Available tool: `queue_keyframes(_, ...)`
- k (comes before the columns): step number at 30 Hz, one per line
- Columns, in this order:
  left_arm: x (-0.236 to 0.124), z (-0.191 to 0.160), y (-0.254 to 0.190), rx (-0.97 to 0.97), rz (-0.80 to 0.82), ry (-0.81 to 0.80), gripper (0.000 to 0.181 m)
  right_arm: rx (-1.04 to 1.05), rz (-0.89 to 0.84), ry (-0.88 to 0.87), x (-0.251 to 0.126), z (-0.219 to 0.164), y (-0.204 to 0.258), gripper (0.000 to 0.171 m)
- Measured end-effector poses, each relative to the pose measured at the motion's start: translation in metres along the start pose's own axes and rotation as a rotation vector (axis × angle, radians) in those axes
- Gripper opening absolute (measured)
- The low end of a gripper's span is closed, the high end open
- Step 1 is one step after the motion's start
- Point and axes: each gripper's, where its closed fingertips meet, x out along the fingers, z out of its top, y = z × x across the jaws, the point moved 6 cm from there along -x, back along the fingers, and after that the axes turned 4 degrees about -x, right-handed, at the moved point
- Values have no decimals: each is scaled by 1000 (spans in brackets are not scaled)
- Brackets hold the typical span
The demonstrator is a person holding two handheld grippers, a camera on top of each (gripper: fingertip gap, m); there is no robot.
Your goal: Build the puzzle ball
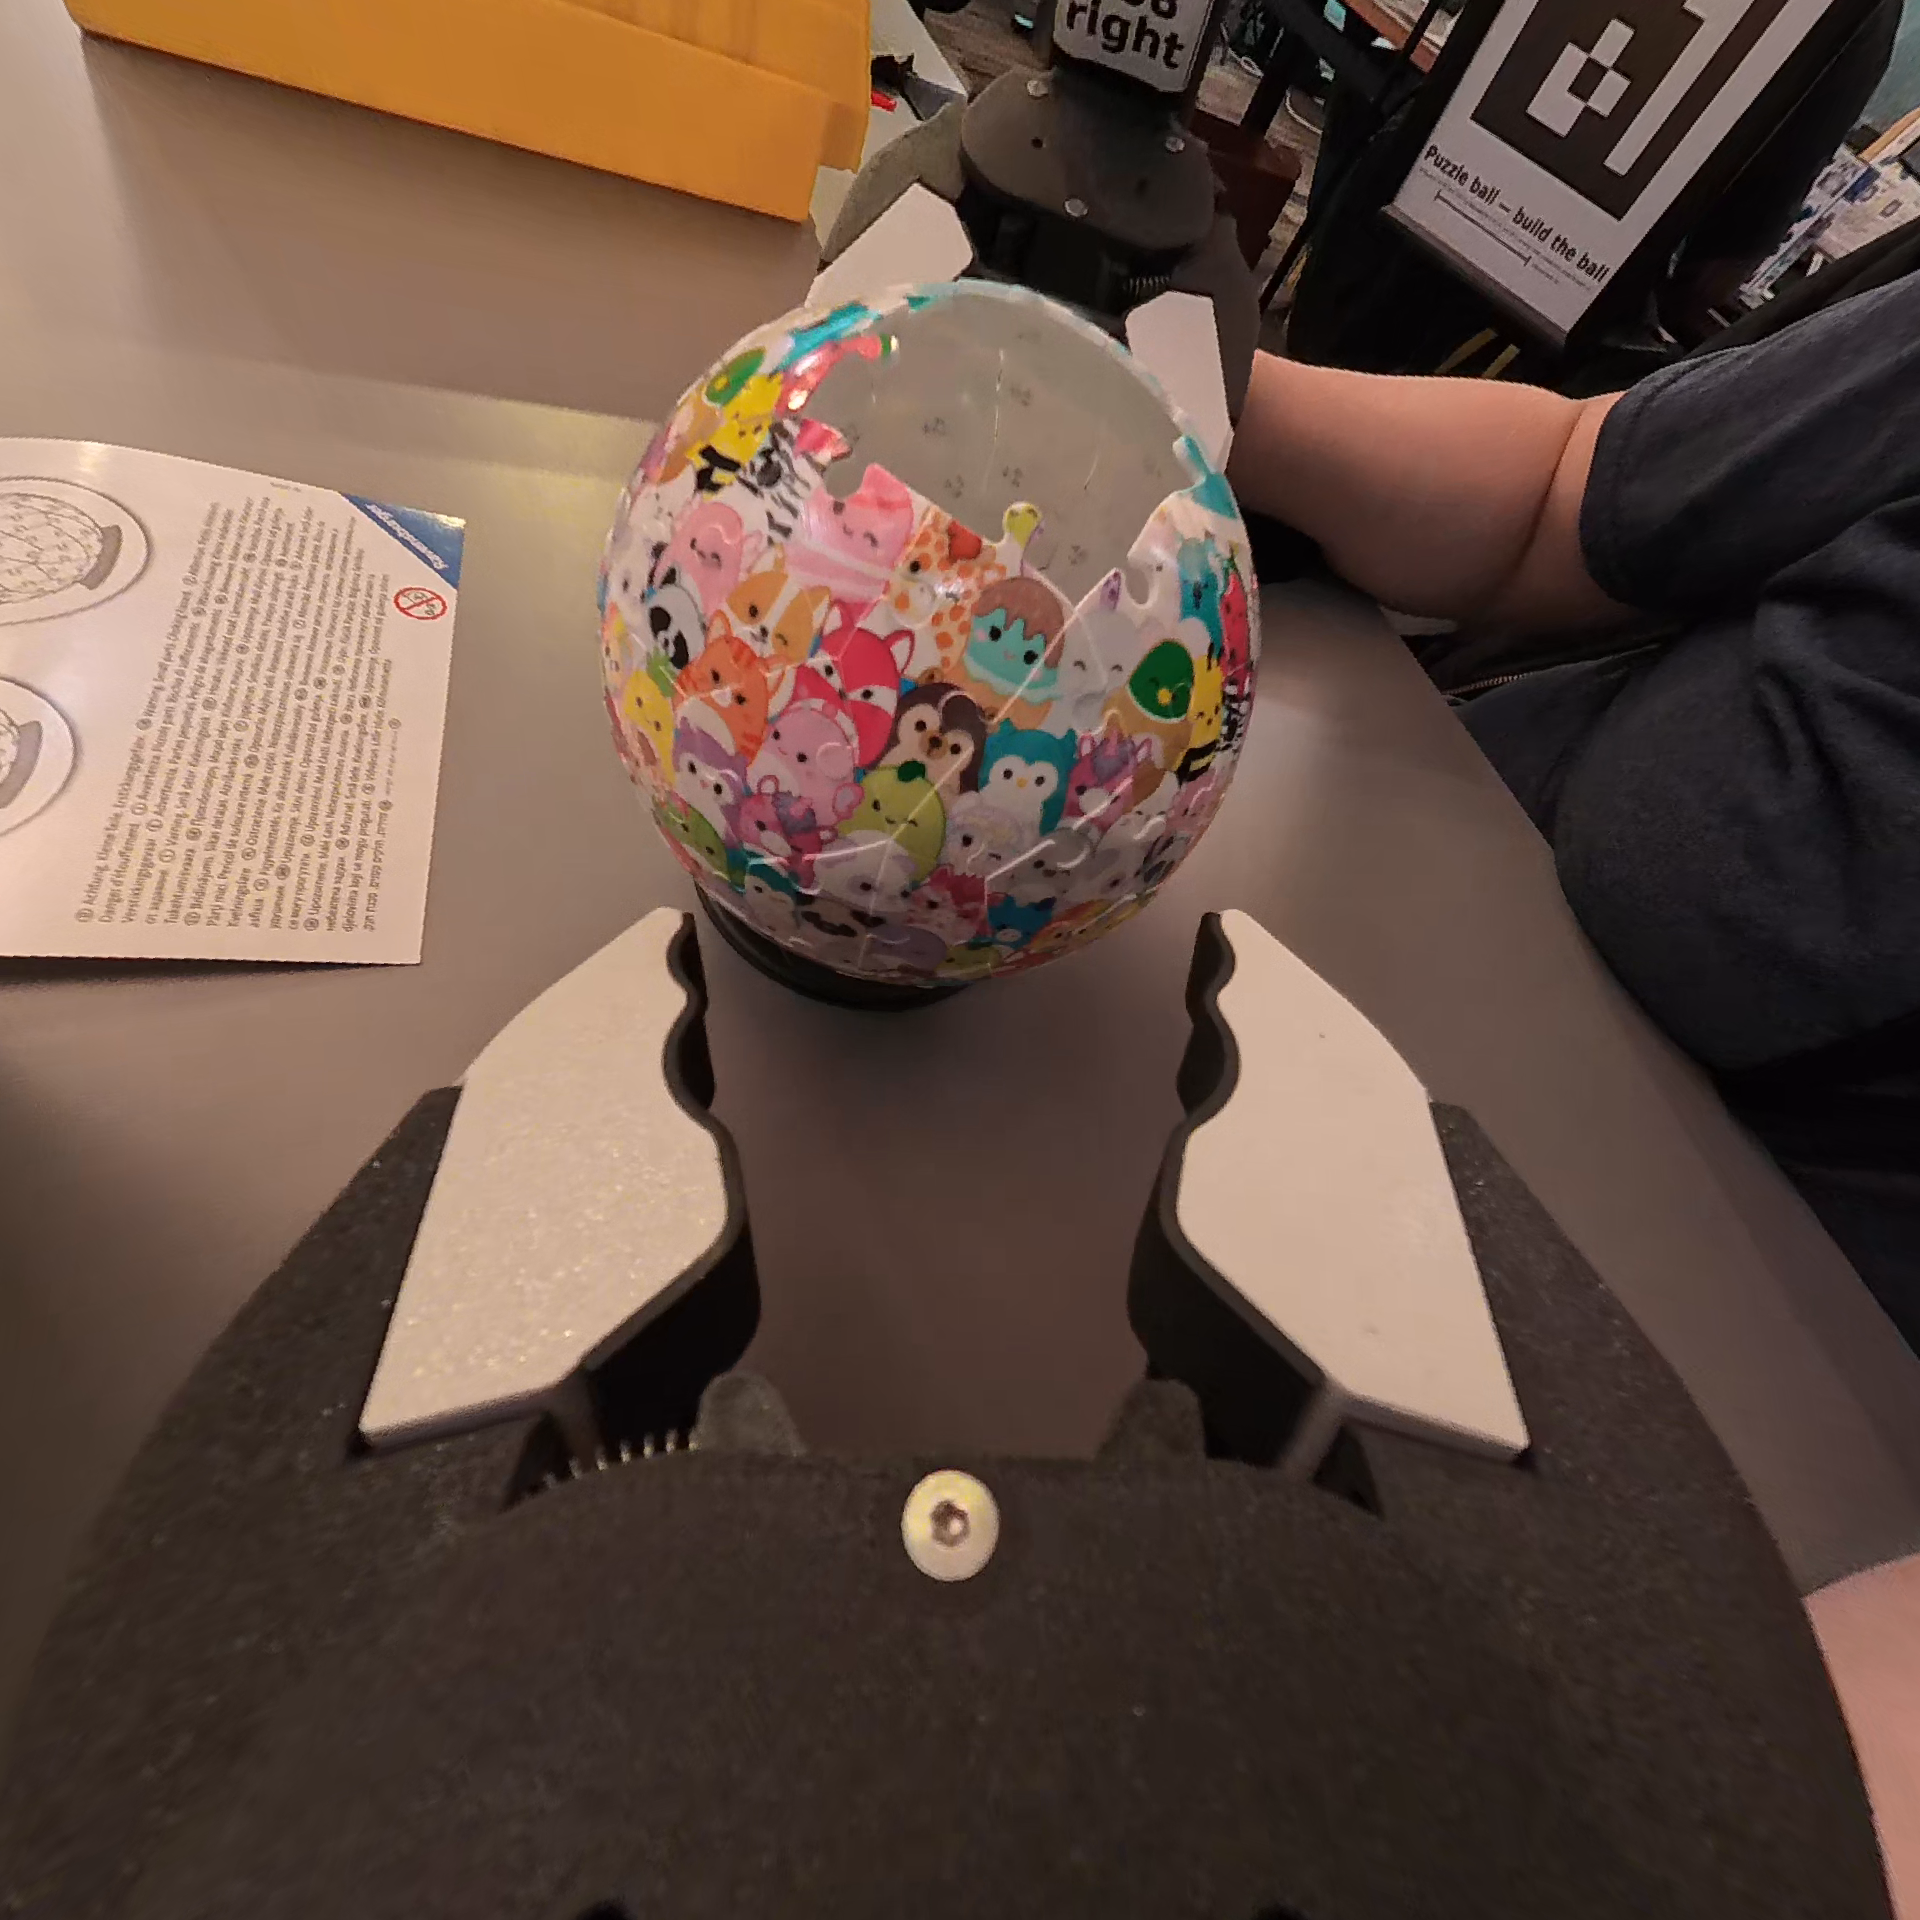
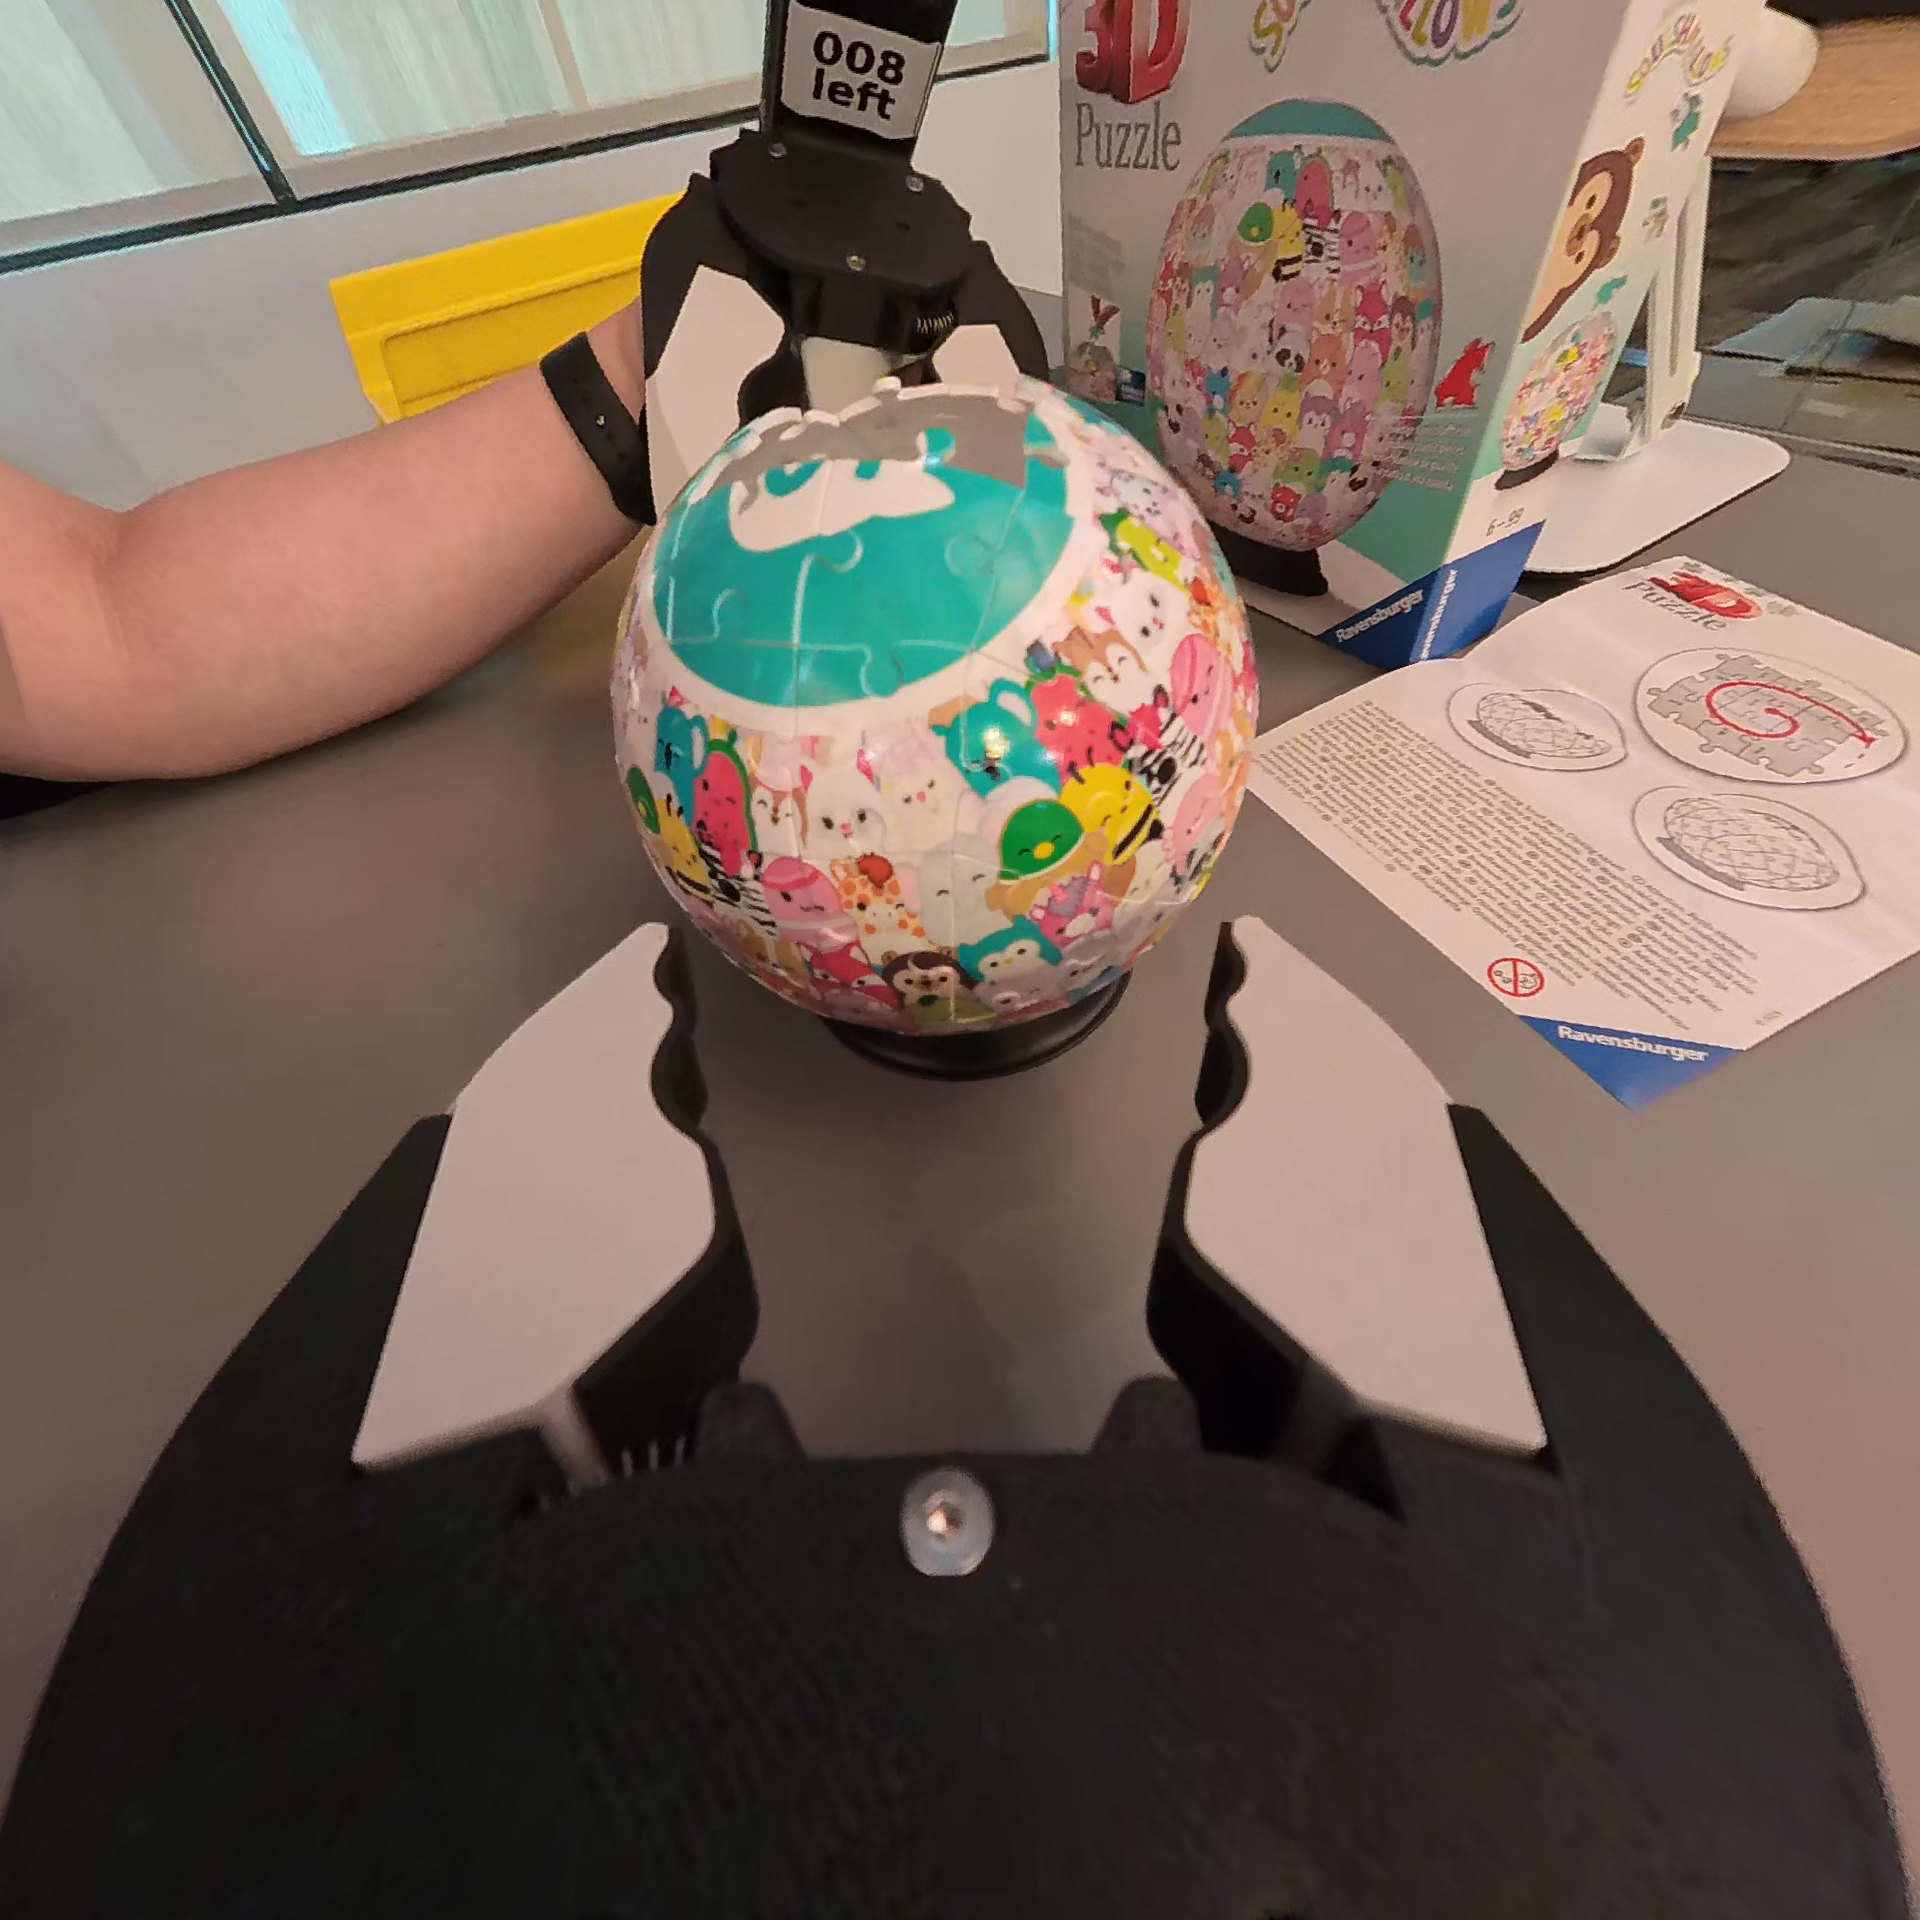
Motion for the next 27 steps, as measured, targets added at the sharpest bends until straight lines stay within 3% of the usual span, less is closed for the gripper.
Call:
queue_keyframes(8, -12, 8, -7, 2, 73, 25, 89, 23, 64, -39, 0, 3, 1, 96)
queue_keyframes(14, -16, 38, -31, 50, 196, -5, 94, -8, 148, -56, -12, 14, -5, 108)
queue_keyframes(19, 1, 47, -43, -94, 298, -58, 98, -45, 296, -39, -8, 25, -24, 115)
queue_keyframes(23, 14, 29, -61, -172, 517, -109, 105, -63, 424, -24, 4, 20, -33, 122)
queue_keyframes(27, 21, 15, -79, -294, 755, -280, 108, -61, 513, -59, 13, 17, -34, 123)
